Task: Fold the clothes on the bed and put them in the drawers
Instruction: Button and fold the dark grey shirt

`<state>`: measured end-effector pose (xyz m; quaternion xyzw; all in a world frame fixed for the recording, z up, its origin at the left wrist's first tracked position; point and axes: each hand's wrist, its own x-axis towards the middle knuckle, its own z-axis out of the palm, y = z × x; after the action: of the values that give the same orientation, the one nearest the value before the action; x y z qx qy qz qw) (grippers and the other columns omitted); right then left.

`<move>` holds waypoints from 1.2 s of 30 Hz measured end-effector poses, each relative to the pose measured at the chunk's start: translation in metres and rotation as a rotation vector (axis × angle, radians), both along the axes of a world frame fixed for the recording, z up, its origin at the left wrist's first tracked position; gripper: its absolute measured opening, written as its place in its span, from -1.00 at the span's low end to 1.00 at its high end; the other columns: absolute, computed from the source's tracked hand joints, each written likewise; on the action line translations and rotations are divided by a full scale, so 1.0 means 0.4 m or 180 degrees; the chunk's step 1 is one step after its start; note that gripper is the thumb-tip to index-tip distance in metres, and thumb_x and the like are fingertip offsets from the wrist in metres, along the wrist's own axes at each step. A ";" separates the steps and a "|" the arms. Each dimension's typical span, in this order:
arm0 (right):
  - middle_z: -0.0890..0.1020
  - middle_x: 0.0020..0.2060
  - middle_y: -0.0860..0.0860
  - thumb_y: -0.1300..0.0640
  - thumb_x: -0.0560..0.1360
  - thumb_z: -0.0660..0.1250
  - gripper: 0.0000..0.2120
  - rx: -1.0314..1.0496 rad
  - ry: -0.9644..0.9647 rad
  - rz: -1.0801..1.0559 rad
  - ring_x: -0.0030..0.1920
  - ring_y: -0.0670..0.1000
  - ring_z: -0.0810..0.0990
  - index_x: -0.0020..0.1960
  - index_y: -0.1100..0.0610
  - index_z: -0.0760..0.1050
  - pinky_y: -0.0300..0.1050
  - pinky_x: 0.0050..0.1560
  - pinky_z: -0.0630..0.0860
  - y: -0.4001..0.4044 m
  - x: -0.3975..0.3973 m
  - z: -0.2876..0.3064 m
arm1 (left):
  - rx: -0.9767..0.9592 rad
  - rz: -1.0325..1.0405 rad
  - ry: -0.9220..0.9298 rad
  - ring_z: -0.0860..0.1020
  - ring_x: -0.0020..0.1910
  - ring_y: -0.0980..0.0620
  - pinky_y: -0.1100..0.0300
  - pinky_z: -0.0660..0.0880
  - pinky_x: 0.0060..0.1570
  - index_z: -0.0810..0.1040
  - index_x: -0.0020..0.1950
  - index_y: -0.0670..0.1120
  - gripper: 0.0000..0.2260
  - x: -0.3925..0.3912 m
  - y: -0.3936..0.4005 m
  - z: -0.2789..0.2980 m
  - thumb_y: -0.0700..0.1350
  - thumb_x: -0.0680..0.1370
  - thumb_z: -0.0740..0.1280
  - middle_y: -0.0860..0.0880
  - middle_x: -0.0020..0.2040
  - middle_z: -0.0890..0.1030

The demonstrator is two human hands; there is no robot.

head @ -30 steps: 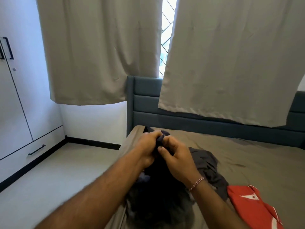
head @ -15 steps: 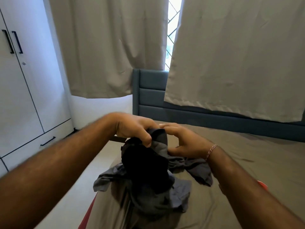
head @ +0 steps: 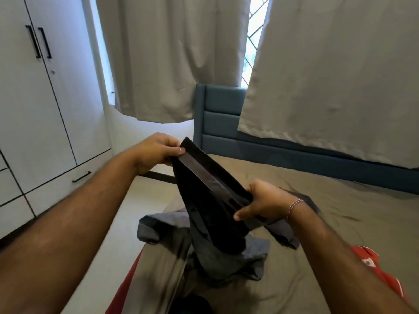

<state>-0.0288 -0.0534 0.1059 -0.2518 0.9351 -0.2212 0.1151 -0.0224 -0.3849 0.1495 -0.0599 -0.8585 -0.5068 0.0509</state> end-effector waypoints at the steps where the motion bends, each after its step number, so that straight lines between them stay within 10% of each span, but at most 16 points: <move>1: 0.70 -0.30 -0.12 -0.09 0.31 0.67 -0.70 0.0216 0.0017 -0.0144 -0.28 -0.16 0.67 -0.15 -0.06 0.57 -0.39 -0.41 0.50 0.011 -0.004 -0.013 | 0.0402 0.0089 0.0138 0.68 -0.07 -0.09 0.05 0.67 0.02 0.70 -0.04 -0.18 -0.83 0.003 -0.005 -0.014 -0.18 0.67 0.34 -0.15 -0.13 0.69; 12: 0.73 -0.11 -0.08 0.18 0.56 0.45 -0.85 0.0099 -0.0985 0.0177 -0.03 -0.11 0.67 -0.05 -0.06 0.71 -0.12 0.09 0.54 0.215 -0.053 -0.063 | 0.0843 0.0762 0.0873 0.51 -0.13 -0.02 0.14 0.48 -0.11 0.60 -0.02 0.00 -0.80 -0.010 -0.089 -0.013 -0.27 0.68 0.30 -0.12 -0.12 0.57; 17: 0.50 -0.10 0.24 0.15 0.53 0.41 -0.84 -0.3071 -0.1234 -0.0490 -0.16 0.20 0.46 0.11 0.07 0.55 -0.03 -0.19 0.52 0.216 -0.051 -0.151 | 0.0447 0.0618 0.0649 0.60 0.04 0.04 0.11 0.58 0.05 0.71 0.14 -0.01 -0.64 0.002 -0.129 -0.028 -0.39 0.66 0.23 0.03 0.13 0.69; 21: 0.61 -0.01 0.34 0.27 0.68 0.23 -0.68 -0.4170 -0.1191 -0.0608 -0.08 0.24 0.60 0.36 -0.01 0.49 -0.01 -0.19 0.64 0.181 -0.045 -0.185 | -0.0545 0.0686 0.0424 0.61 -0.02 0.05 0.29 0.63 -0.20 0.69 0.25 -0.07 -0.70 0.002 -0.166 -0.063 -0.36 0.62 0.35 -0.04 0.15 0.65; 27: 0.71 0.18 0.09 0.22 0.55 0.41 -0.70 -0.3863 -0.0964 -0.0532 0.14 0.06 0.70 0.27 0.15 0.64 -0.14 0.00 0.65 0.141 -0.031 -0.171 | -0.1800 0.1474 0.0987 0.65 0.18 -0.14 0.02 0.54 0.27 0.72 0.23 -0.12 -0.73 -0.024 -0.137 -0.102 -0.24 0.53 0.46 -0.11 0.18 0.72; 31: 0.69 0.11 -0.12 0.20 0.43 0.60 -0.59 -0.1848 0.0740 -0.1066 0.03 -0.19 0.66 0.26 0.06 0.65 -0.50 0.03 0.49 0.091 -0.057 -0.124 | -0.1401 0.2027 0.1356 0.69 0.02 -0.14 0.03 0.61 0.15 0.76 0.07 -0.08 -0.86 -0.054 -0.101 -0.069 -0.18 0.53 0.48 -0.09 0.01 0.75; 36: 0.71 -0.04 0.03 0.18 0.48 0.54 -0.89 -0.1364 0.1947 -0.1449 -0.01 0.02 0.65 0.00 0.06 0.73 -0.08 0.13 0.57 0.097 -0.093 -0.001 | -0.1299 0.2144 0.1700 0.61 0.00 -0.14 -0.01 0.57 0.09 0.74 0.00 -0.05 -0.91 -0.089 -0.068 0.046 -0.17 0.53 0.49 -0.10 0.03 0.62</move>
<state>-0.0659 -0.0145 0.1057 -0.1115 0.8908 -0.3452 -0.2737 -0.0580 -0.4120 0.1679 0.0848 -0.8690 -0.2499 0.4185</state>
